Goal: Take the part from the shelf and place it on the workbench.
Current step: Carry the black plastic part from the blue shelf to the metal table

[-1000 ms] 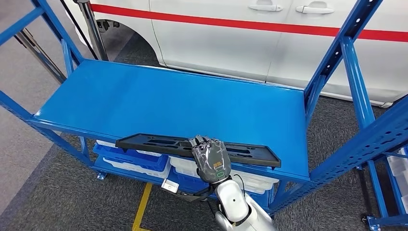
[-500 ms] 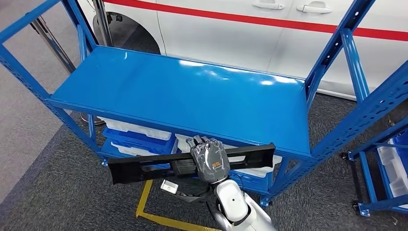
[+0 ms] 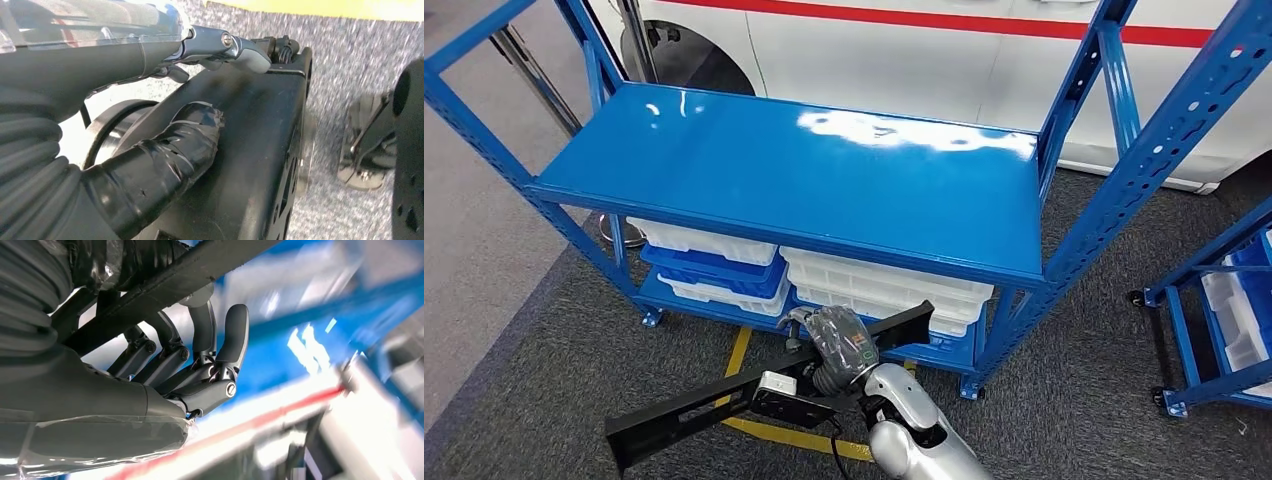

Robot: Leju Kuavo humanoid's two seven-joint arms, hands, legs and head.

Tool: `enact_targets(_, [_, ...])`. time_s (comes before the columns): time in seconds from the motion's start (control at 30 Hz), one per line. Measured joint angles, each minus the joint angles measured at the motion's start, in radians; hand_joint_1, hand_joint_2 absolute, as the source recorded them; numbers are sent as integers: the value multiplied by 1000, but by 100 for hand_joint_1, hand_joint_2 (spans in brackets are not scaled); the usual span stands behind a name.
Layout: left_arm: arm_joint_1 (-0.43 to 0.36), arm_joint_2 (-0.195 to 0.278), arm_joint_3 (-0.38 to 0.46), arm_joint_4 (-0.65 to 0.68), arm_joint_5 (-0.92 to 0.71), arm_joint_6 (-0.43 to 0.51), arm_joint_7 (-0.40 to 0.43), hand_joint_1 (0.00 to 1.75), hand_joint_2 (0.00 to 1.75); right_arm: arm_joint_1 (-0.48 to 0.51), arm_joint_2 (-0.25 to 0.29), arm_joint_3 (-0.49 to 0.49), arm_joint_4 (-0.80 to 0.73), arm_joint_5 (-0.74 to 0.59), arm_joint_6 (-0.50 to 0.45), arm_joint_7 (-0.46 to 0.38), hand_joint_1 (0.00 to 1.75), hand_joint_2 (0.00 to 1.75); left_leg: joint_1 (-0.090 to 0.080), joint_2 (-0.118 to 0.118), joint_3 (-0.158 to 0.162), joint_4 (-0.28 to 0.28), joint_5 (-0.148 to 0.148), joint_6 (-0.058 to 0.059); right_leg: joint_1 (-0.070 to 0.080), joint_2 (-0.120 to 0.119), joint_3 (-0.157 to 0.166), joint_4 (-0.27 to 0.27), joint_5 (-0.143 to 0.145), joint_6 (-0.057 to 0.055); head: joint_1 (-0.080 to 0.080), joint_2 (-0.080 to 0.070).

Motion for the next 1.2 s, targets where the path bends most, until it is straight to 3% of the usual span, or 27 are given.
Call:
enact_targets(0.03, [1,1,-3,0,-2,-3,0,0,175,1,0,-3,-2,-52,33,-15,175,175,2,0,25,-16,30,-1,0,0,-16,3,10,2,0,0])
enact_targets(0.1, [4,3,-9,0,-6,-10,0,0,175,3,0,-11,-3,-143,90,-37,175,175,5,-1,105,-123,77,-2,-1,0,-42,10,28,10,0,0])
enact_targets(0.17, [6,6,-19,0,-10,-19,-2,0,175,2,0,-22,-3,-228,144,-54,175,175,2,-5,176,-246,65,3,1,1,-58,13,47,19,0,0])
enact_targets(0.2, [7,6,-23,0,-11,-24,-3,0,175,2,0,-29,-3,-277,173,-64,175,175,-1,-7,190,-279,53,7,2,1,-63,11,60,23,0,0])
enact_targets(0.27, [6,8,-31,0,-15,-34,-6,0,175,2,0,-40,-1,-373,231,-81,175,175,-1,-5,185,-296,58,19,3,3,-71,6,77,32,1,0])
enact_targets(0.3, [3,8,-36,0,-18,-40,-7,0,175,3,0,-48,1,-421,261,-89,175,175,1,-3,177,-297,68,28,2,5,-76,13,65,37,1,0])
enact_targets(0.33, [0,8,-42,0,-20,-44,-8,0,175,3,0,-54,4,-460,286,-95,175,175,2,0,167,-297,78,37,2,7,-84,36,33,41,2,0])
enact_targets(0.37, [-3,8,-48,0,-22,-49,-9,0,175,4,0,-61,8,-494,308,-100,175,175,3,3,156,-295,87,47,1,8,-97,81,-16,44,3,0])
enact_targets(0.43, [-10,8,-58,-1,-25,-58,-10,0,175,4,-2,-73,18,-544,340,-107,175,175,-3,6,125,-284,105,61,1,9,-126,214,-108,46,3,0])
enact_targets(0.47, [-13,8,-63,-1,-26,-62,-11,0,175,4,-4,-76,23,-558,351,-109,175,175,-5,7,107,-277,114,64,0,9,-133,273,-124,46,3,0])
enact_targets(0.5, [-16,8,-67,-2,-26,-64,-12,0,175,5,-6,-78,28,-566,358,-112,175,175,-7,9,90,-270,121,65,0,9,-129,305,-113,45,3,0])
enact_targets(0.53, [-19,9,-70,-2,-27,-65,-12,0,175,5,-8,-79,33,-569,362,-113,175,175,-9,9,74,-262,127,65,0,9,-110,304,-87,43,3,0])
enact_targets(0.57, [-21,9,-73,-3,-27,-65,-12,0,175,5,-9,-80,37,-571,364,-114,175,175,-10,9,59,-255,133,64,1,10,-73,268,-59,38,3,0])
enact_targets(0.6, [-23,8,-74,-4,-27,-65,-13,0,175,5,-10,-81,41,-573,365,-114,175,175,-12,9,47,-248,138,61,4,10,-26,207,-47,32,3,0])
enact_targets(0.67, [-26,8,-77,-5,-28,-67,-15,0,175,3,-11,-82,45,-580,369,-116,175,175,-13,9,32,-240,150,53,10,11,55,84,-60,21,3,0])
enact_targets(0.73, [-27,8,-82,-6,-31,-70,-16,0,175,1,-10,-82,48,-589,376,-118,175,175,-11,10,26,-244,168,41,15,13,78,34,-69,17,3,0])
enact_targets(0.8, [-28,10,-88,-6,-31,-73,-16,0,175,-1,-10,-82,53,-594,380,-119,175,175,-10,7,16,-243,163,29,7,11,74,8,-54,12,4,0])
enact_targets(0.83, [-29,10,-89,-6,-31,-74,-16,0,175,-2,-10,-82,55,-595,381,-119,175,175,-10,5,8,-228,138,24,2,9,68,-5,-44,7,3,0])
enact_targets(0.93, [-32,12,-91,-6,-32,-76,-16,0,175,-4,-9,-82,60,-596,382,-119,175,175,-4,2,-14,-90,5,10,-1,5,27,-13,-10,1,2,0])
enact_targets(0.97, [-32,12,-91,-6,-32,-76,-16,0,175,-4,-9,-82,62,-596,382,-119,175,175,-2,2,-14,-37,-15,5,-1,4,10,-10,1,2,2,0])
enact_targets(1.0, [-32,13,-92,-6,-32,-76,-16,0,175,-4,-9,-82,65,-597,382,-119,175,175,1,2,-7,-4,-7,0,-1,3,-8,-6,12,4,2,0])
enact_targets(1.03, [-31,13,-93,-6,-33,-77,-16,0,175,-4,-9,-82,67,-598,383,-119,175,175,4,2,12,1,24,-4,-2,2,-28,-1,24,7,2,0])
enact_targets(1.07, [-30,14,-95,-6,-34,-78,-16,0,175,-4,-9,-82,69,-601,386,-120,175,175,8,2,43,-25,61,-8,-3,1,-48,5,35,11,2,0])
enact_targets(1.1, [-29,14,-97,-7,-36,-79,-16,0,175,-4,-9,-82,71,-608,392,-120,175,175,12,2,83,-78,79,-11,-4,1,-66,11,47,16,1,0])
enact_targets(1.17, [-27,15,-105,-7,-41,-84,-16,0,175,-5,-9,-82,74,-632,413,-124,175,175,10,-1,166,-213,55,-8,-4,3,-90,20,69,27,2,0])
enact_targets(1.2, [-26,16,-109,-7,-43,-87,-16,0,175,-5,-9,-82,75,-649,427,-127,175,175,7,-2,188,-257,33,-1,-3,3,-95,18,81,33,2,0])
